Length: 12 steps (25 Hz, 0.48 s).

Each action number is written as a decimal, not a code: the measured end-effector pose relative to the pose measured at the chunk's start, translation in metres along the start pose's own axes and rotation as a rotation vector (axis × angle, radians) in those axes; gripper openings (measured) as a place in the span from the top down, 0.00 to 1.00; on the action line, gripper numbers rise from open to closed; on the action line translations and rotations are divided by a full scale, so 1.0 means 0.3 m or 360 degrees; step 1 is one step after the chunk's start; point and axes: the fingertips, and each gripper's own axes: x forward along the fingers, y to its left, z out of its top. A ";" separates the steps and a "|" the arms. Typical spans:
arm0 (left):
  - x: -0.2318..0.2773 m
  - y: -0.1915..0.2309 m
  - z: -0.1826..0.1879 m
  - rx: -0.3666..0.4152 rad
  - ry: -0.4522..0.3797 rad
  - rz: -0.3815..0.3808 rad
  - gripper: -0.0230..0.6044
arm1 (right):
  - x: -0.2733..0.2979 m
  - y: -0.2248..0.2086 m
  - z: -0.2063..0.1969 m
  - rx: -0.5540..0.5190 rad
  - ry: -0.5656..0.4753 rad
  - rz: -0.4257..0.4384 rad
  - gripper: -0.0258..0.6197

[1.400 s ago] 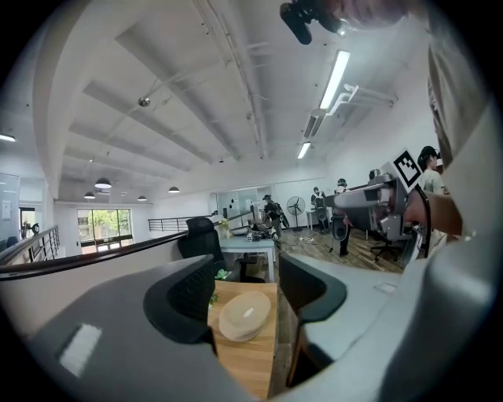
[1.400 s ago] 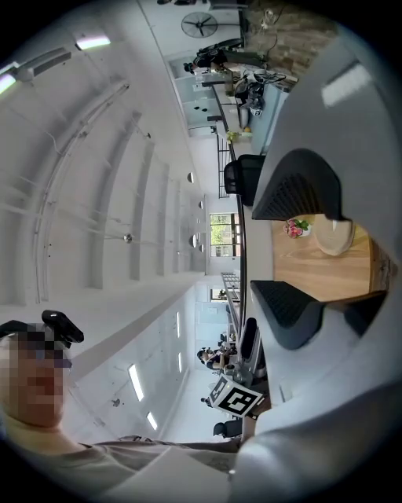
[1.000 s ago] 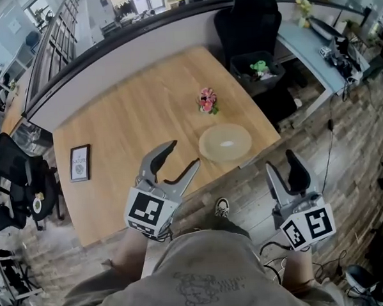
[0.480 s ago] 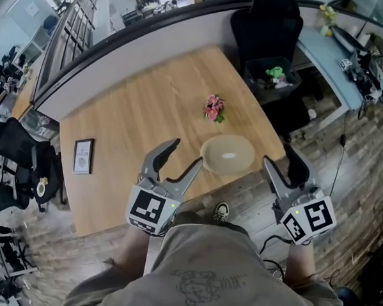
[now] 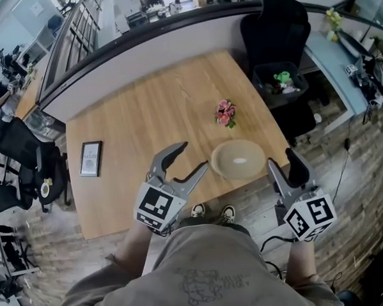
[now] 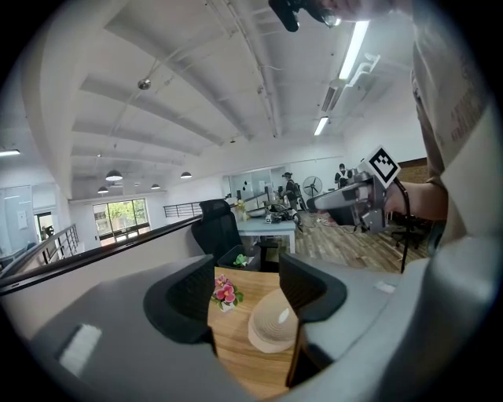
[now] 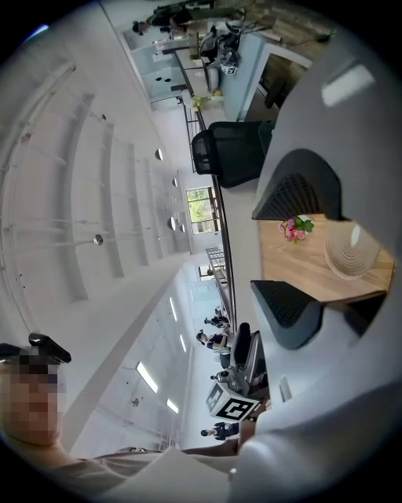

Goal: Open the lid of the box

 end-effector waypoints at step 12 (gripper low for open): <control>0.103 0.032 -0.272 0.0003 0.0191 -0.0199 0.54 | 0.183 0.076 -0.217 0.0034 0.0250 0.0022 0.61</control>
